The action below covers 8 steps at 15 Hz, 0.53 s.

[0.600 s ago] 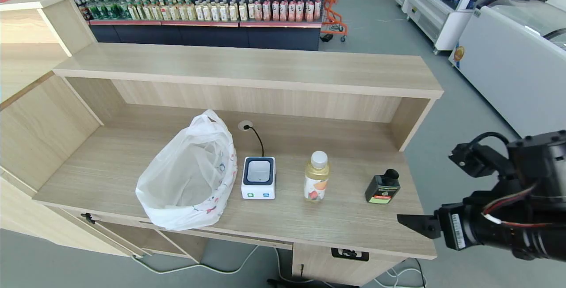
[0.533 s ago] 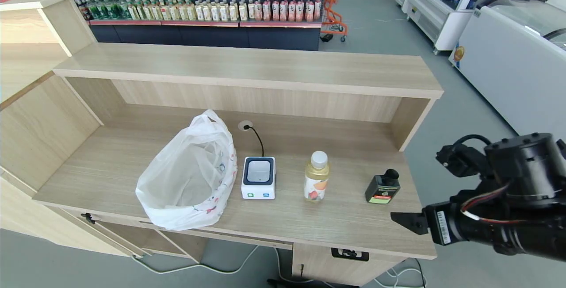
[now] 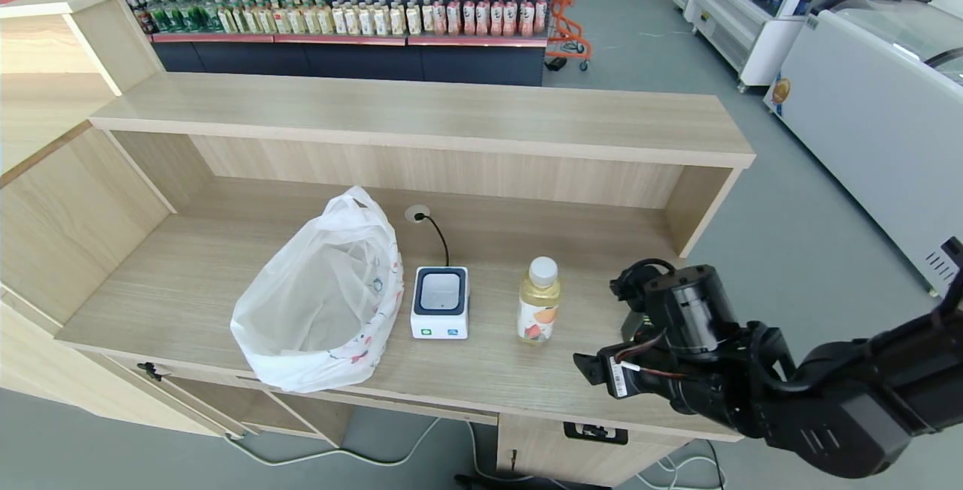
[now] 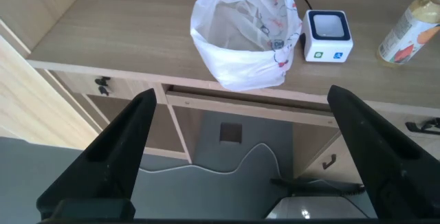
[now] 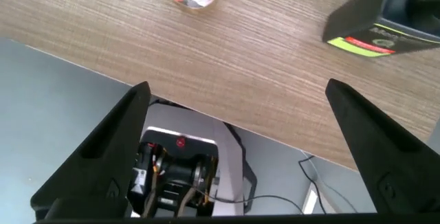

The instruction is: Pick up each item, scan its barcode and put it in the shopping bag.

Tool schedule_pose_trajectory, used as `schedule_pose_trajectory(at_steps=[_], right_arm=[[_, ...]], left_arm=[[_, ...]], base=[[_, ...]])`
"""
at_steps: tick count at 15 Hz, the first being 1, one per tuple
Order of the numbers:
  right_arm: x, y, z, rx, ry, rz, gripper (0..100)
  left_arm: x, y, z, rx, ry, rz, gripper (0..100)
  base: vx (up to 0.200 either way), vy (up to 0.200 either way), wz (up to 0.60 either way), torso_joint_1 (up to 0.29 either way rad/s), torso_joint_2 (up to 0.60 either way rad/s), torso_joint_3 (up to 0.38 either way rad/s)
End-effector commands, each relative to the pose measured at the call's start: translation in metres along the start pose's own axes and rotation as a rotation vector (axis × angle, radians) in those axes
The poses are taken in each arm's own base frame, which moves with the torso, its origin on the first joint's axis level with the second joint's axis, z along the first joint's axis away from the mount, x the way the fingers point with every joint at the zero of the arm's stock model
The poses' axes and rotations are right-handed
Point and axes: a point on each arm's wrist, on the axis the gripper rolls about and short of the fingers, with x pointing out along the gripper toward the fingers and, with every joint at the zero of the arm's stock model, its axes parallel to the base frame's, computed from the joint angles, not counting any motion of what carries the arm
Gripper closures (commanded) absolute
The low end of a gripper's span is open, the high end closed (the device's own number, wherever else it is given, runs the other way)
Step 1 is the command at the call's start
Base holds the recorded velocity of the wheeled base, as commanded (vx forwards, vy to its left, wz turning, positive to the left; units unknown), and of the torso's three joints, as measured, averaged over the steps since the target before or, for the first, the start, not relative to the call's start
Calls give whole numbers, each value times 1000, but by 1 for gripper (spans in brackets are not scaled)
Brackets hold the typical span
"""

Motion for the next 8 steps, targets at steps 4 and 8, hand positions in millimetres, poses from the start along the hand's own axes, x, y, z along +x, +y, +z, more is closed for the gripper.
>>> schedule_pose_trajectory(at_steps=[4, 8], right_arm=[[34, 26, -9, -7, -30, 43, 0], [64, 37, -2, 31, -147, -44, 0]], left_arm=[[0, 0, 0, -1, 0, 0, 0], [0, 0, 0, 0, 2, 0, 0]], base=[[0, 0, 0, 0, 0, 0], [0, 0, 0, 0, 0, 0]])
